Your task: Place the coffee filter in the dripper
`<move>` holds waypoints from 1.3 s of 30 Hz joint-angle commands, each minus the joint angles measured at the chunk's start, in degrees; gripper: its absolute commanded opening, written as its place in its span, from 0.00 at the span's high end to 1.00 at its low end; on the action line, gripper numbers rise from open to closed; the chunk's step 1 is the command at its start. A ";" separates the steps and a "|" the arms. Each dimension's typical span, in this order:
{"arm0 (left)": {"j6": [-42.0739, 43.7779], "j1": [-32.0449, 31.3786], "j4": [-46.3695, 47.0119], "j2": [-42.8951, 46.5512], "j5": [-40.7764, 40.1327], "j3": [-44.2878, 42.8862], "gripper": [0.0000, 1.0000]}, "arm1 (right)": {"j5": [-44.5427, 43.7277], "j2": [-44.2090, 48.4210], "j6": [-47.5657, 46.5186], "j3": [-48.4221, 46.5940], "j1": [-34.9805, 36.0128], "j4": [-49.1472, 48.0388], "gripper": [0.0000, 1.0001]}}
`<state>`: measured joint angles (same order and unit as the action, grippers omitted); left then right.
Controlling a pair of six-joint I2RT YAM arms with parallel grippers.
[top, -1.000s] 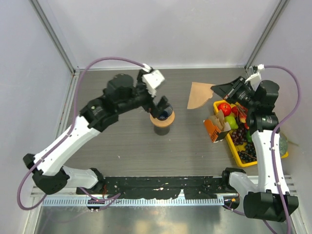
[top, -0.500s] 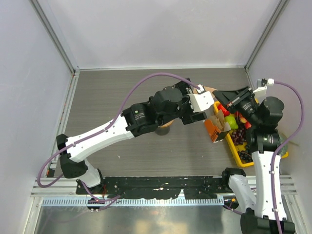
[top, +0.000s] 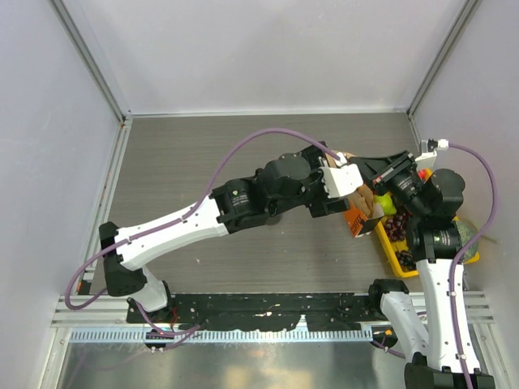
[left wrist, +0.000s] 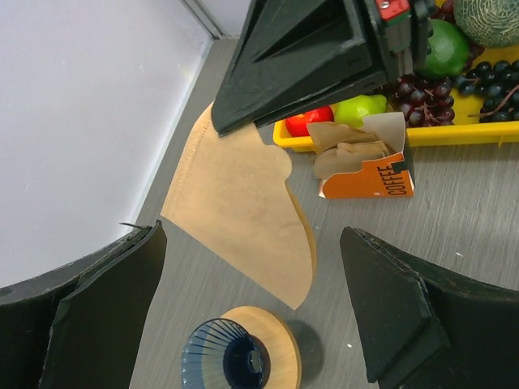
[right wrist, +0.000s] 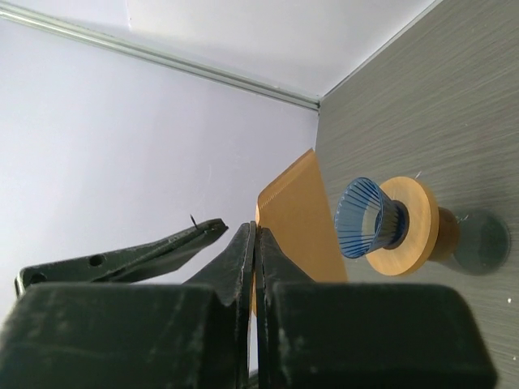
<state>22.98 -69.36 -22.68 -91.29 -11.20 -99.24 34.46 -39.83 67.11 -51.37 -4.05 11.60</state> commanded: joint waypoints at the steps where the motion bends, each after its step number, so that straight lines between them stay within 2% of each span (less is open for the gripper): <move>1: 3.81 -2.52 7.81 -1.08 -6.00 1.85 0.01 | -1.94 1.86 4.15 1.36 0.63 -3.76 0.95; 10: 6.81 -3.67 15.11 -4.25 -17.88 1.95 0.01 | -2.20 3.71 7.07 3.30 1.50 -4.04 0.95; 12: 7.42 -3.67 16.17 -4.86 -20.77 1.95 0.06 | -2.29 3.80 7.24 3.30 1.59 -4.12 0.95; 14: 8.22 -3.67 16.70 -5.22 -23.33 1.86 0.15 | -2.20 3.80 7.16 3.30 1.59 -4.04 0.95; 15: 8.48 -3.76 16.70 -5.39 -24.04 1.86 0.25 | -2.03 3.80 7.24 3.12 1.68 -3.95 0.95; 16: 8.57 -3.67 16.70 -5.39 -24.48 2.12 0.30 | -1.85 3.71 7.24 3.04 1.68 -3.77 0.95; 20: 8.75 -3.67 17.05 -4.78 -24.57 3.35 0.39 | -1.76 3.89 7.33 3.03 1.86 -3.07 0.95; 21: 8.83 -3.76 16.88 -4.69 -24.31 3.44 0.45 | -1.76 3.80 7.33 3.12 1.94 -3.16 0.95; 25: 8.22 -3.67 14.95 -4.17 -22.12 3.79 0.81 | -1.50 3.97 8.03 3.21 2.03 -4.91 0.95; 27: 7.52 -3.67 13.72 -3.64 -20.97 4.05 0.94 | -1.15 3.80 8.65 3.12 1.95 -7.62 0.79; 28: 6.99 -3.67 13.28 -3.29 -20.53 4.32 0.99 | -1.06 3.80 8.56 2.86 1.95 -8.51 0.55; 29: 6.38 -3.67 12.75 -2.68 -20.00 4.58 1.00 | -0.45 3.71 8.13 2.69 1.95 -11.30 0.43; 30: 5.07 -3.41 12.22 -1.28 -19.56 4.93 1.00 | -0.18 3.36 7.34 1.73 1.60 -11.33 0.21; 31: 3.14 -2.98 10.48 0.13 -17.38 5.54 1.00 | 1.47 2.49 3.85 -0.20 0.55 -13.07 0.10; 33: -0.99 -1.84 6.88 3.64 -12.55 6.34 1.00 | 5.24 1.43 -3.02 -2.84 -1.03 -14.40 0.01; 35: -6.60 0.18 -0.57 6.28 -4.23 4.68 1.00 | 10.25 0.12 -11.10 -4.95 -2.53 -17.29 0.02; 37: -12.84 3.60 -5.87 9.27 7.10 4.32 1.00 | 17.35 -0.85 -23.38 -6.01 -2.63 -20.98 0.02; 39: -17.07 7.47 -8.43 12.26 20.90 5.45 1.00 | 25.08 -0.51 -36.30 -5.93 -2.63 -20.56 0.01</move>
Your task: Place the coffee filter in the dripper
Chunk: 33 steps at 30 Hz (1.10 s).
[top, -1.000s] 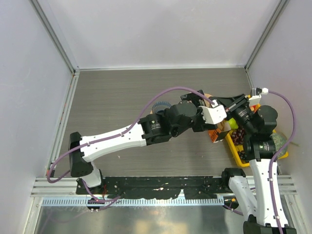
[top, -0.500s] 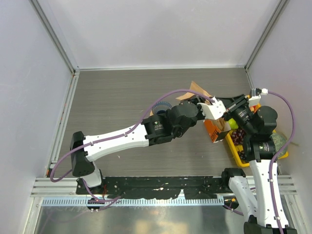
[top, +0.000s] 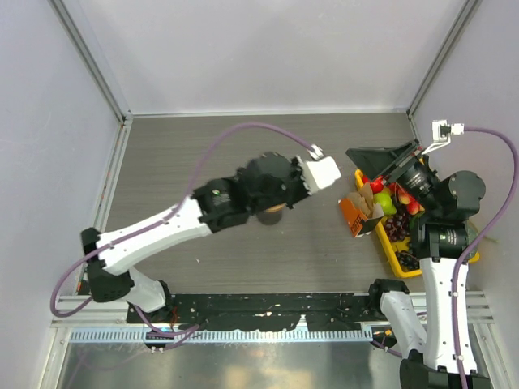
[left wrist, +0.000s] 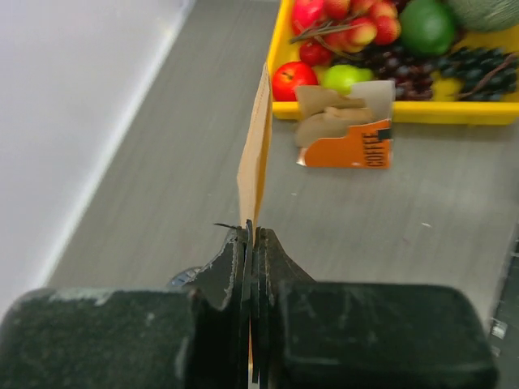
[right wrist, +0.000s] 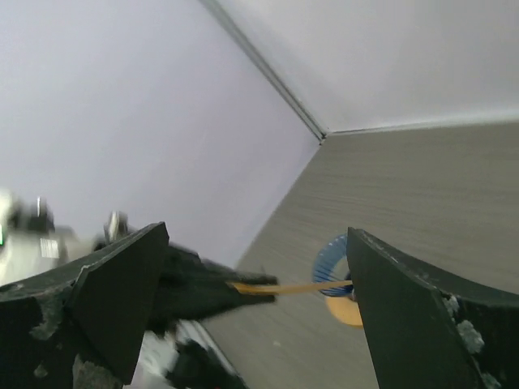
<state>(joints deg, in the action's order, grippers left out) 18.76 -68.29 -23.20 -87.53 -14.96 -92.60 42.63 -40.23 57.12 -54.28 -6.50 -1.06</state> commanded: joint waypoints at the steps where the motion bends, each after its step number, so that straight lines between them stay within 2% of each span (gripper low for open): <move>1: -14.18 8.24 -8.35 9.82 28.81 -0.23 1.00 | 18.87 0.41 -32.45 -2.41 -0.18 -7.47 0.01; 3: -15.94 11.32 -8.35 12.37 35.59 1.71 1.00 | 25.02 2.95 -40.03 -0.13 -0.18 -7.12 0.01; 5: -17.09 13.96 -7.22 14.22 42.43 3.29 1.00 | 26.79 5.50 -44.09 2.24 0.61 -7.29 0.03; 6: -17.70 15.11 -6.43 15.10 47.26 3.74 1.00 | 26.71 6.64 -44.72 3.56 1.22 -7.46 0.04; 11: -20.68 16.52 -4.58 15.63 59.14 2.60 1.00 | 25.22 4.64 -45.01 3.75 6.49 -9.29 0.04; 13: -21.75 16.52 -3.87 15.28 60.66 2.42 1.00 | 26.01 3.58 -43.33 3.05 8.52 -11.77 0.00; 20: -24.21 16.52 -1.41 13.00 62.51 1.54 1.00 | 26.98 0.95 -42.36 0.67 13.53 -9.40 0.18; 25: -24.30 16.70 -1.58 11.33 60.49 0.93 1.00 | 26.98 0.06 -42.27 0.58 15.20 -8.61 0.22; 27: -24.56 16.79 -1.15 10.98 60.49 0.93 1.00 | 26.54 -0.46 -43.75 0.32 16.16 -6.95 0.27; 30: -26.14 17.14 -0.09 10.71 60.75 0.93 1.00 | 26.01 -1.78 -46.66 -1.08 17.49 -1.68 0.41; 32: -26.76 17.49 0.70 10.71 60.67 0.84 1.00 | 25.84 -2.40 -47.54 -1.61 18.54 0.09 0.55; 33: -26.41 17.49 0.53 10.62 60.75 0.84 1.00 | 25.40 -2.66 -48.67 -1.96 19.24 2.96 0.72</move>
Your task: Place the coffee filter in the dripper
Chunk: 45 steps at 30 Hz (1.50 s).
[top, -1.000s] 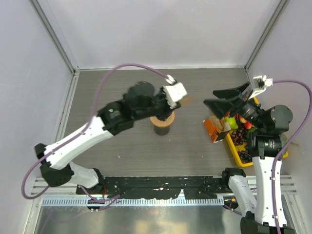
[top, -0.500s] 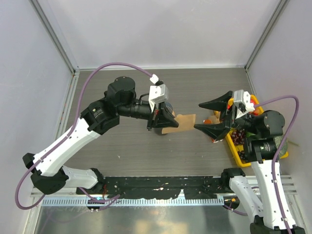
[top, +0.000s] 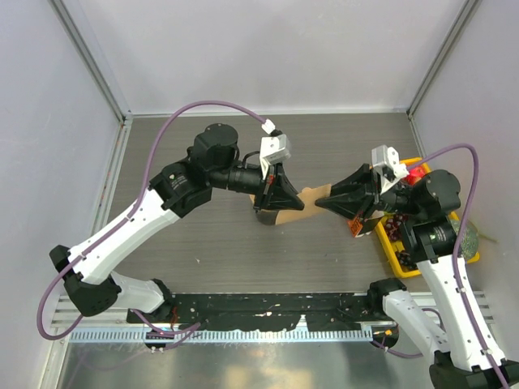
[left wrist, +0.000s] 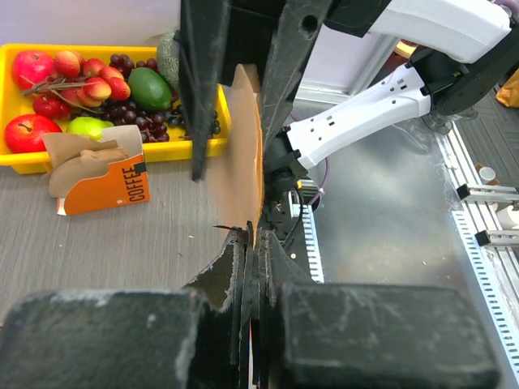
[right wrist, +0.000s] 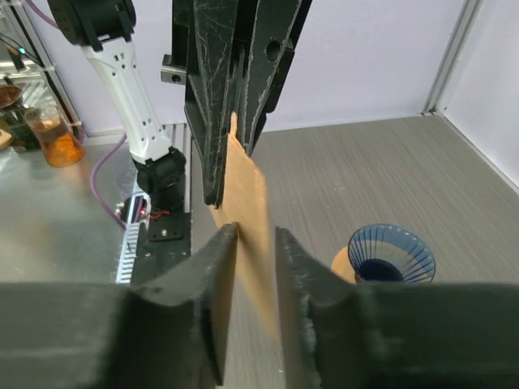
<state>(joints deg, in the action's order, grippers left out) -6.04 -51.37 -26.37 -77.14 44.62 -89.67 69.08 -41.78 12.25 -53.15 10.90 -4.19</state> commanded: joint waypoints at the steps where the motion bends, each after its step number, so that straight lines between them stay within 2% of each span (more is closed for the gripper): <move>1: -1.26 0.66 3.17 0.33 1.08 -2.00 1.00 | -1.23 -1.29 -4.34 -3.80 2.11 6.99 0.82; 2: -0.73 0.75 2.82 0.50 0.91 -1.91 0.96 | -1.92 -1.29 -5.65 -3.98 2.46 9.26 0.91; 3: -0.20 0.75 2.21 0.68 0.91 -1.91 0.87 | -2.19 -1.29 -7.75 -4.77 2.55 10.50 0.95; 6: 1.29 0.84 0.80 1.12 -0.49 -2.09 0.69 | -3.51 -1.64 -13.81 -7.14 2.90 18.75 0.95; 12: 1.65 0.75 0.18 0.77 -2.78 -2.79 0.49 | -4.13 -2.52 -17.17 -9.25 4.22 23.34 0.95; 15: 1.30 0.75 0.18 -0.11 -4.01 -3.49 0.48 | -4.21 -3.04 -19.09 -10.05 5.01 26.40 0.95; 19: 1.30 0.75 0.27 -0.55 -4.72 -3.76 0.54 | -5.79 -3.48 -23.50 -11.19 6.24 31.95 0.95; 20: 1.38 0.75 0.09 -0.55 -4.81 -3.76 0.58 | -5.97 -3.57 -24.11 -11.45 6.50 32.57 0.95; 22: 1.91 0.75 -0.35 -0.46 -4.28 -3.50 0.82 | -6.94 -3.66 -24.38 -11.72 6.86 33.54 0.95; 24: 2.53 0.75 -0.70 0.15 -3.23 -3.15 0.99 | -7.46 -3.75 -24.64 -11.89 6.77 34.07 0.95; 25: 2.70 0.75 -0.79 0.24 -3.22 -2.97 1.00 | -7.73 -3.92 -24.56 -11.98 6.77 34.24 0.95; 39: 1.30 4.35 0.44 4.90 -1.12 2.04 1.00 | -8.26 -4.45 -28.42 -12.86 6.94 39.25 0.95; 42: 1.38 4.44 0.27 5.25 -0.50 1.95 0.63 | -8.17 -4.89 -29.65 -13.21 7.74 40.92 0.95; 43: 1.39 4.62 0.09 5.34 -0.33 1.87 0.58 | -8.34 -5.06 -30.44 -13.56 8.17 41.45 0.95; 45: 1.65 4.88 -0.17 5.69 -0.32 1.69 0.56 | -9.04 -5.59 -31.84 -13.91 9.75 43.12 0.95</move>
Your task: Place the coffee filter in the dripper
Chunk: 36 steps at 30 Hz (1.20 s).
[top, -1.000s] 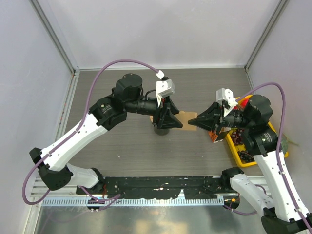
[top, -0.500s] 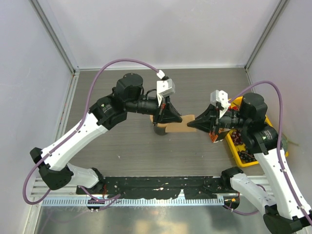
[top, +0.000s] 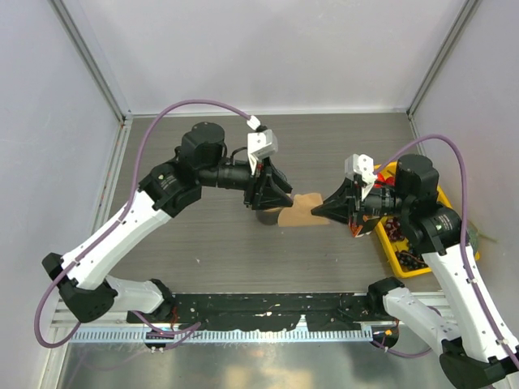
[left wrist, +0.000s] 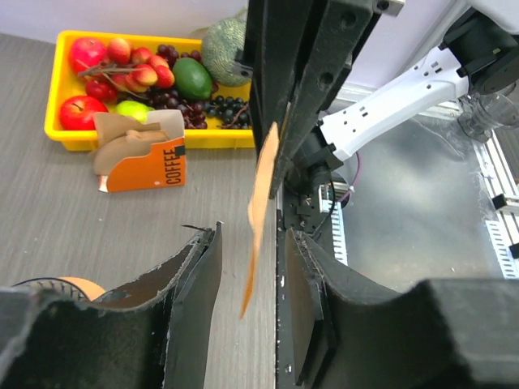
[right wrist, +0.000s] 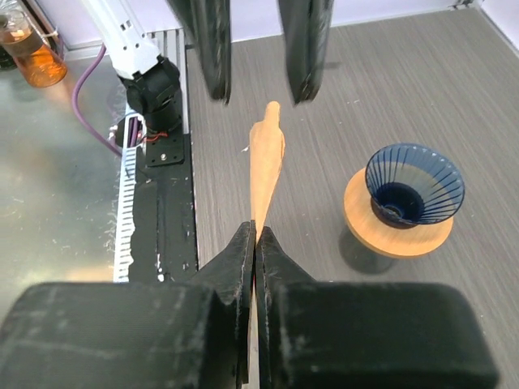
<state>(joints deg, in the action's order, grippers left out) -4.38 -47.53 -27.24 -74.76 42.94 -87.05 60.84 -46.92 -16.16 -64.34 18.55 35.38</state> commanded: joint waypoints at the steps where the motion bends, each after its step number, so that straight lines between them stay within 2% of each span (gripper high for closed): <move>1: 0.07 1.03 0.61 3.39 1.18 -0.93 0.56 | -1.07 -0.37 -4.05 -2.99 2.72 4.60 0.95; 4: 0.25 1.03 0.44 3.57 1.18 -0.76 0.55 | -1.52 -0.54 -4.49 -2.73 4.04 4.44 0.95; 9: -0.27 1.12 0.44 3.39 1.80 1.08 0.48 | -1.51 -0.63 -4.40 -3.16 4.22 4.53 0.95; 20: -4.05 0.60 2.90 1.81 3.12 3.02 0.51 | -1.43 -0.98 -5.46 -3.16 4.92 5.06 0.95; 24: -4.40 0.33 3.34 1.11 3.55 2.67 0.60 | -1.69 -1.16 -5.55 -3.34 5.10 5.06 0.95; 27: -4.49 0.07 3.43 0.58 3.99 2.58 0.71 | -1.60 -1.07 -5.54 -3.34 5.10 5.14 0.95; 29: -4.67 -0.02 3.69 0.49 4.61 2.49 0.85 | -1.69 -1.07 -5.72 -3.25 5.18 5.49 0.95; 30: -4.67 -0.02 3.78 0.58 4.78 2.41 0.98 | -1.95 -1.07 -6.33 -3.34 5.18 5.75 0.95; 36: -4.23 0.15 3.16 0.93 4.87 2.14 1.00 | -2.48 -1.16 -7.57 -3.25 5.36 7.16 0.95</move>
<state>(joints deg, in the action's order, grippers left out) -8.75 -47.24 -26.37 -74.54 46.26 -83.53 58.94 -47.68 -22.06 -65.39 23.53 42.37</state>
